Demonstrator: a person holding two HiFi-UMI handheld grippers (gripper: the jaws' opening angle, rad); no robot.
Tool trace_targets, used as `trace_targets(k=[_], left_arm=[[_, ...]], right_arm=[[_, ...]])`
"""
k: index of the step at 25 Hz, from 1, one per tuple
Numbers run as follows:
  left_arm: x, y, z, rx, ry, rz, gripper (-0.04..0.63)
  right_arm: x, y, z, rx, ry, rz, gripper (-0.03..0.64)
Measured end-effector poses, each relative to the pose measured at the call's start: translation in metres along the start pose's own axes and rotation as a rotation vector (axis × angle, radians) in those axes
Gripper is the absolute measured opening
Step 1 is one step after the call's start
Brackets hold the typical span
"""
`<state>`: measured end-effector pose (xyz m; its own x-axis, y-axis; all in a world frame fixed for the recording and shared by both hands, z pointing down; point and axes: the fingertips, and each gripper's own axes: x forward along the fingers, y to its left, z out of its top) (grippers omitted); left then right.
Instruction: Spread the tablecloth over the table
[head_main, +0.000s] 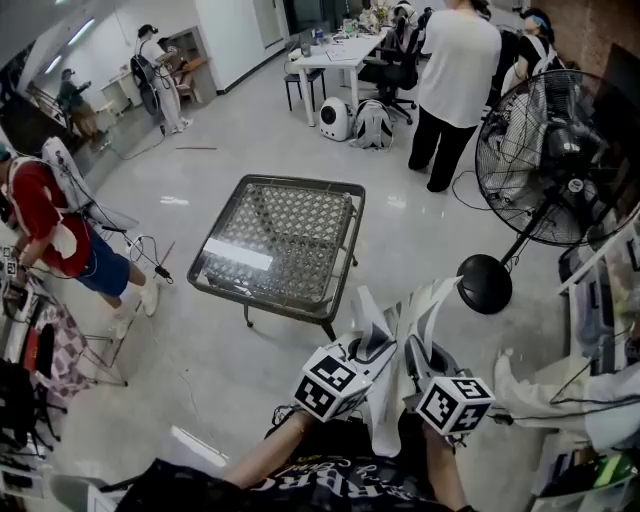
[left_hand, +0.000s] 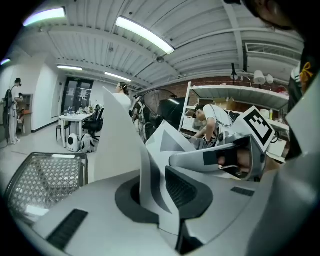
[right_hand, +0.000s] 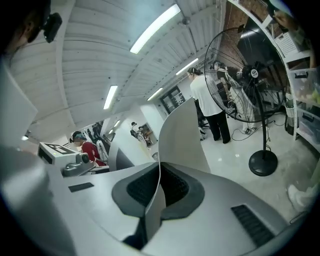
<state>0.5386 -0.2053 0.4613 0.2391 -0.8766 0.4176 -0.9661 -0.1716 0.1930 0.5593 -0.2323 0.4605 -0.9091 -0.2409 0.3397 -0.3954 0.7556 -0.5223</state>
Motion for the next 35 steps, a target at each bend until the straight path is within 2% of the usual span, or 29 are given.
trace_targets(k=[3, 10, 16, 19, 25, 29, 35], left_arm=[[0.002, 0.002, 0.017, 0.04, -0.02, -0.012, 0.054], [-0.002, 0.033, 0.046, 0.075, -0.063, -0.014, 0.054], [-0.006, 0.057, 0.067, 0.167, -0.082, -0.037, 0.057], [-0.006, 0.078, 0.082, 0.186, -0.097, -0.06, 0.058], [-0.013, 0.141, 0.088, 0.237, -0.112, -0.142, 0.058], [-0.034, 0.196, 0.096, 0.27, -0.104, -0.222, 0.058], [-0.073, 0.265, 0.116, 0.286, -0.143, -0.341, 0.057]], right_arm=[[0.007, 0.01, 0.016, -0.038, -0.027, 0.013, 0.017], [0.031, 0.027, 0.048, -0.118, -0.069, 0.018, 0.017], [0.054, 0.038, 0.072, -0.131, -0.113, -0.009, 0.017], [0.072, 0.043, 0.088, -0.116, -0.137, -0.024, 0.017], [0.131, 0.059, 0.096, -0.117, -0.17, -0.118, 0.017], [0.18, 0.091, 0.104, -0.103, -0.2, -0.201, 0.017], [0.237, 0.144, 0.123, -0.098, -0.269, -0.303, 0.017]])
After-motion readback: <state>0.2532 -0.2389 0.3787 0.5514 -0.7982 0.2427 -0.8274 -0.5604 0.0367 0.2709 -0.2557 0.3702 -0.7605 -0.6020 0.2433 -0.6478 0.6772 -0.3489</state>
